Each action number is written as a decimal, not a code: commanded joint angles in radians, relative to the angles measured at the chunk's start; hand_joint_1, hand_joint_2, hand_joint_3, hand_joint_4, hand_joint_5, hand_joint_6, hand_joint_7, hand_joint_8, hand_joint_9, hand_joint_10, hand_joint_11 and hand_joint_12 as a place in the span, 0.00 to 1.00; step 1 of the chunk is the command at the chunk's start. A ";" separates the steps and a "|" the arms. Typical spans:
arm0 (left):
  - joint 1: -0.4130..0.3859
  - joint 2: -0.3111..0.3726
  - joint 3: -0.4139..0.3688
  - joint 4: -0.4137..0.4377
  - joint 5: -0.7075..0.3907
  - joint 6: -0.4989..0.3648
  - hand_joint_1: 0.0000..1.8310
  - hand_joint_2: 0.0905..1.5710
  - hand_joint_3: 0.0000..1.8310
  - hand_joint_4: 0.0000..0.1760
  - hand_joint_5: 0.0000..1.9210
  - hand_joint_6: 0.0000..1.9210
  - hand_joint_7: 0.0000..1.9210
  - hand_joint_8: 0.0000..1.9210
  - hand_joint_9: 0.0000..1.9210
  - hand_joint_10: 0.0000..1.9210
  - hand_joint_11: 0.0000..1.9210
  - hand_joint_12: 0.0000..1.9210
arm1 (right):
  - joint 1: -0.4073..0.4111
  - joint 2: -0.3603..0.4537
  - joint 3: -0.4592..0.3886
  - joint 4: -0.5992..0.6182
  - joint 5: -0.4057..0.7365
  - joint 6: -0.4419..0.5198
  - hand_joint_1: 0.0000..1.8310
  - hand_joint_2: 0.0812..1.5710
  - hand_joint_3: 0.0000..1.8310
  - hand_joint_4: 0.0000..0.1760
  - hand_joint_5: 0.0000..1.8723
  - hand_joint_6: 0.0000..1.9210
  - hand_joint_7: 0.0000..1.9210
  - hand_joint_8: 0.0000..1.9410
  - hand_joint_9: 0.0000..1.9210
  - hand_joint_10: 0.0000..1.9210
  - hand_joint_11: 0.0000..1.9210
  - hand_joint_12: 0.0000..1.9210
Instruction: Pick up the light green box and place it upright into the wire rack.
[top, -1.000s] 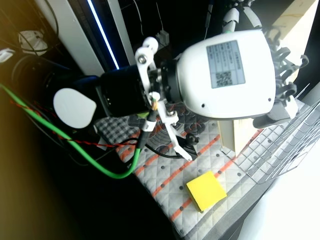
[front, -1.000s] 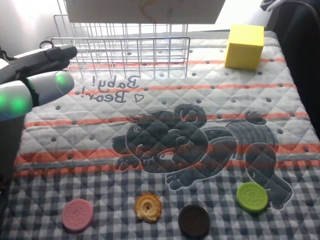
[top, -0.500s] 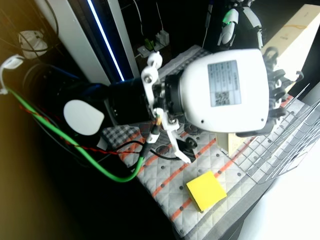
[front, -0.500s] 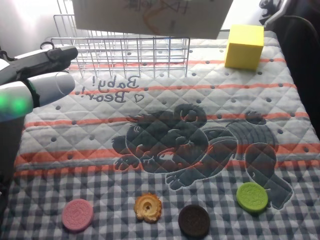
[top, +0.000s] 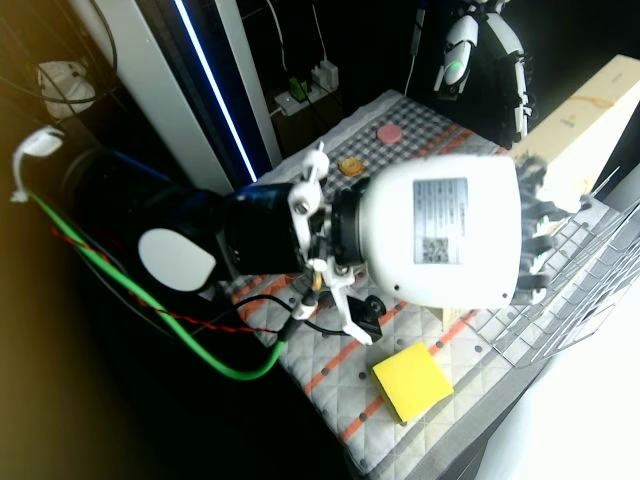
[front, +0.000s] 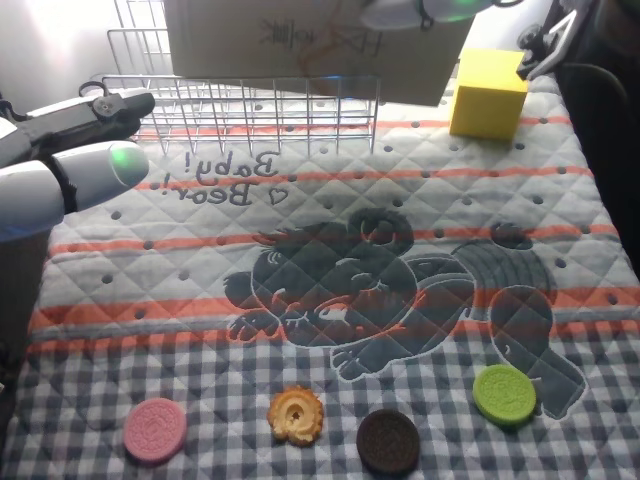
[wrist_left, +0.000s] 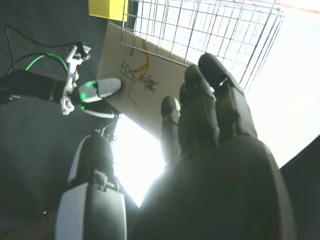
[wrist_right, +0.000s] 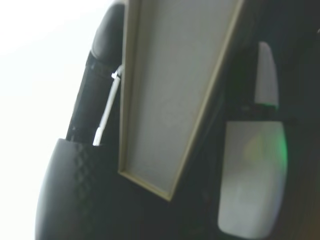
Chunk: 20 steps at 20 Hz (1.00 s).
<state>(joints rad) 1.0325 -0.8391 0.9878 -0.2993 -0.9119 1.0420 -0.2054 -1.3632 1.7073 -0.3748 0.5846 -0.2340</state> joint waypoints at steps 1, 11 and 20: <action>-0.007 -0.004 -0.001 0.000 -0.125 -0.015 0.23 0.69 0.00 0.52 0.17 0.00 0.13 0.00 0.19 0.01 0.04 0.47 | 0.012 0.004 0.009 0.049 0.107 0.008 0.62 0.74 0.00 0.00 0.45 0.62 0.71 0.18 0.73 0.35 0.65 0.60; -0.005 -0.004 0.000 0.002 -0.130 -0.023 0.25 0.69 0.00 0.47 0.17 0.00 0.13 0.00 0.17 0.00 0.01 0.49 | 0.003 -0.033 0.029 0.010 0.092 0.008 0.63 0.72 0.00 0.00 0.48 0.56 0.76 0.03 0.77 0.21 0.68 0.50; -0.005 -0.004 0.002 0.003 -0.130 -0.025 0.24 0.69 0.00 0.43 0.17 0.00 0.13 0.00 0.18 0.00 0.01 0.49 | 0.003 -0.067 0.034 -0.033 0.082 0.008 0.69 0.69 0.00 0.00 0.49 0.46 0.59 0.47 0.80 0.12 0.69 0.46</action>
<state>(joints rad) 1.0336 -0.8391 0.9878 -0.2962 -0.9138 1.0275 -0.2115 -1.4322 1.7370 -0.4446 0.5568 -0.2367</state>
